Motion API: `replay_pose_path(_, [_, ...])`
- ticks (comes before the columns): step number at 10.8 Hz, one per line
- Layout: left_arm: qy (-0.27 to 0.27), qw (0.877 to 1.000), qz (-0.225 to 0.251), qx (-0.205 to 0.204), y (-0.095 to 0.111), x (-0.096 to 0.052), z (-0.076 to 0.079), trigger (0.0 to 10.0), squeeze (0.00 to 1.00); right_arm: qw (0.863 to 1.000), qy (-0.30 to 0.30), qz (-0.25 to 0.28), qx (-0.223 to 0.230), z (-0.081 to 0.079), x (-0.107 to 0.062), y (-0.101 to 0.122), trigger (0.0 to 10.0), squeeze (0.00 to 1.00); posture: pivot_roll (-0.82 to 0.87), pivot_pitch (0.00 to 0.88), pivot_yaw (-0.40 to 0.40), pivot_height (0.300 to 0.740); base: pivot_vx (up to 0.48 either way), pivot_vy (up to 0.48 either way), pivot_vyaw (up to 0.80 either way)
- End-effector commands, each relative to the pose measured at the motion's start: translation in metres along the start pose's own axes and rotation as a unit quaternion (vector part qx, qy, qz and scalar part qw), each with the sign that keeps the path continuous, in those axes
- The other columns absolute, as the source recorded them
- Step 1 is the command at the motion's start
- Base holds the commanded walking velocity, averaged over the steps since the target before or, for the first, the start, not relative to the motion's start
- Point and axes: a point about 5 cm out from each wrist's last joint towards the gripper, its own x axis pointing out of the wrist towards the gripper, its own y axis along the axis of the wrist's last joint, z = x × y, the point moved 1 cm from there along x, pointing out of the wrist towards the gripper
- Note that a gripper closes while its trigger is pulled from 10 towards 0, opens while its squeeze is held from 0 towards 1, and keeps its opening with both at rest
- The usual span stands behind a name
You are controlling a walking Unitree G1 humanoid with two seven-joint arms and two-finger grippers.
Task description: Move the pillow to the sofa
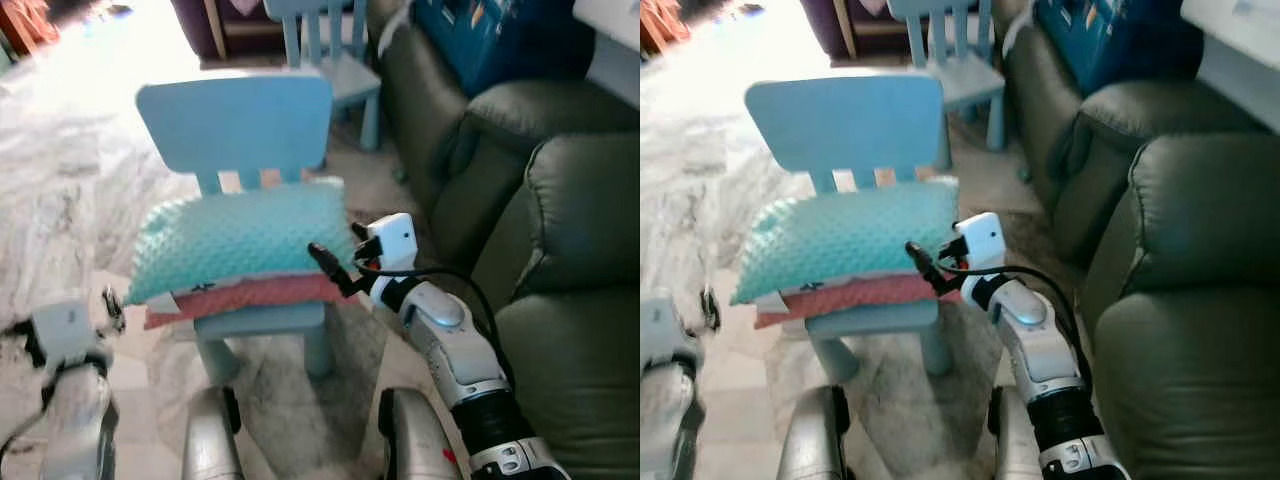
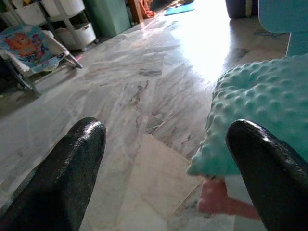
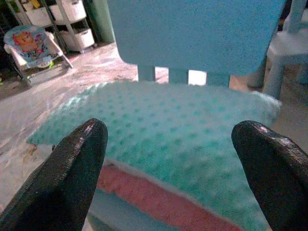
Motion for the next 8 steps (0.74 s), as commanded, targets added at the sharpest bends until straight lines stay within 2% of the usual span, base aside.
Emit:
replay_pose_path(1, [0.021,1.0,-0.012,0.002,-0.006,0.005,-0.013,10.0,0.0,1.0,0.003,0.003,0.01,-0.004,0.001,0.0,10.0,0.0,-0.15,0.264,0.03,0.55,0.0,0.0,0.0])
replay_pose_path(3, [0.019,1.0,-0.006,-0.004,-0.002,0.013,-0.008,10.0,0.0,1.0,0.011,-0.001,0.015,-0.011,-0.006,-0.006,10.0,0.0,-0.15,0.291,0.03,0.55,0.0,0.0,0.0])
replay_pose_path(5, [0.001,1.0,-0.007,-0.008,-0.004,0.01,0.003,10.0,0.0,1.0,0.017,-0.014,0.018,-0.015,-0.014,-0.013,10.0,0.0,-0.15,0.305,0.033,0.55,0.0,0.0,0.0])
replay_pose_path(7, [0.005,1.0,-0.011,-0.008,-0.011,0.006,0.0,10.0,0.0,1.0,0.017,-0.017,0.02,-0.016,-0.015,-0.015,10.0,0.0,-0.15,0.299,0.031,0.55,0.0,0.0,0.0])
replay_pose_path(8, [0.007,1.0,-0.011,-0.008,-0.011,0.006,-0.001,10.0,0.0,0.999,0.017,-0.02,0.02,-0.016,-0.015,-0.015,10.0,0.0,-0.14,0.297,0.029,0.536,0.0,0.0,0.0])
